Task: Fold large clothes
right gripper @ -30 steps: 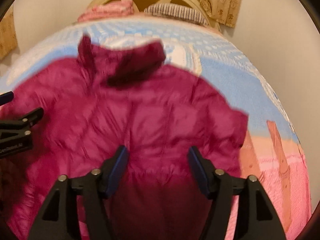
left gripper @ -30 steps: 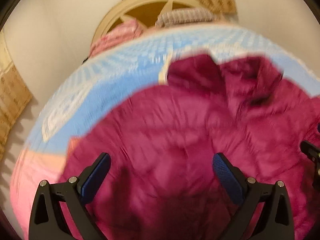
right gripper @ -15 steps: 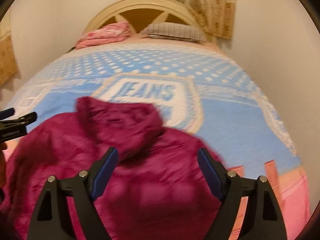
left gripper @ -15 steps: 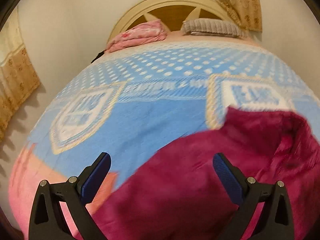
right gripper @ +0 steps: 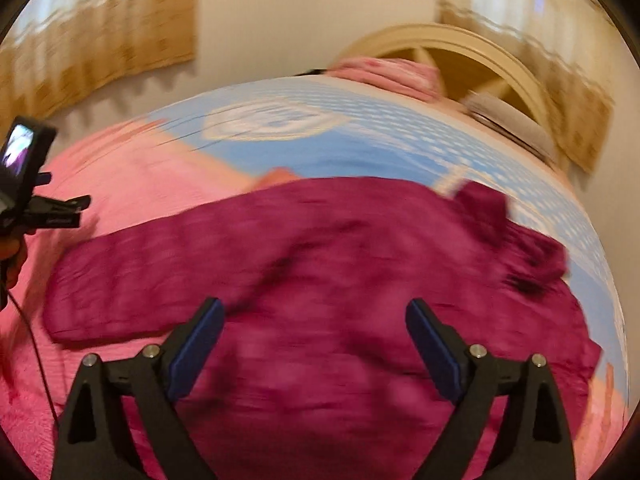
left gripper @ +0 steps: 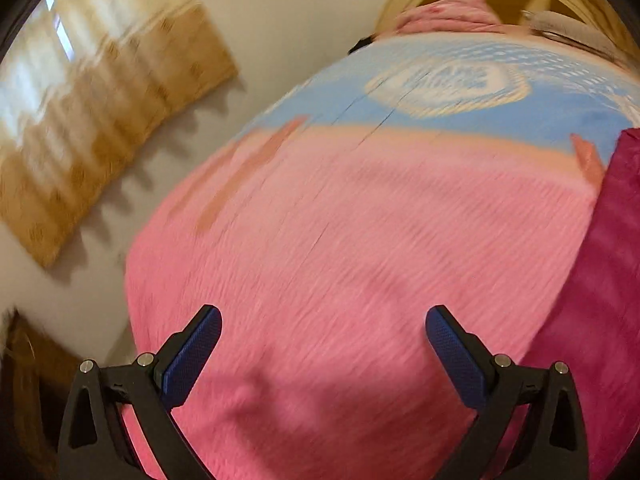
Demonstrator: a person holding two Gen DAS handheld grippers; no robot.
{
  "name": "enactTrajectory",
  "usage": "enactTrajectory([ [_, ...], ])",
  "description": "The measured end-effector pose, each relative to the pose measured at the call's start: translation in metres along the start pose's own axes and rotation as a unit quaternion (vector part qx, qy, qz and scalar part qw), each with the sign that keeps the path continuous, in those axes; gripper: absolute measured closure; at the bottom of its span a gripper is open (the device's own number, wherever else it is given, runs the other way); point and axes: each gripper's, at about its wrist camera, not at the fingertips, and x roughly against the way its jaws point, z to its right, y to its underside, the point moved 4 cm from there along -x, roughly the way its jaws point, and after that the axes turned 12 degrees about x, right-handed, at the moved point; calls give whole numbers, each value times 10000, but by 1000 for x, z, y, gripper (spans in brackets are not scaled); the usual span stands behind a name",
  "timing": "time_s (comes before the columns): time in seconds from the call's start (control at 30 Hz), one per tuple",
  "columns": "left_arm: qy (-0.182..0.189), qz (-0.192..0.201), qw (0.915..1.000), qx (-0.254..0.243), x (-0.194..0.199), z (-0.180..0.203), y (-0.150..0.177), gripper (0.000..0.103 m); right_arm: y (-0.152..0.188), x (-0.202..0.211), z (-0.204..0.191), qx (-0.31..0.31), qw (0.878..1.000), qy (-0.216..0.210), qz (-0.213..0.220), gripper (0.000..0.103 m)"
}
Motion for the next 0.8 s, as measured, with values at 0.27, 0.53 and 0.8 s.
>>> enactTrajectory([
  [0.27, 77, -67, 9979, 636, 0, -51, 37, 1, -30, -20, -127, 624, 9963, -596, 20, 9],
  [0.53, -69, -197, 9955, 920, -15, -95, 50, 1, -47, -33, -183, 1082, 9905, -843, 32, 9],
  [0.8, -60, -265, 9948, 979, -16, -115, 58, 1, -48, -56, -205, 1381, 9877, -715, -162, 9],
])
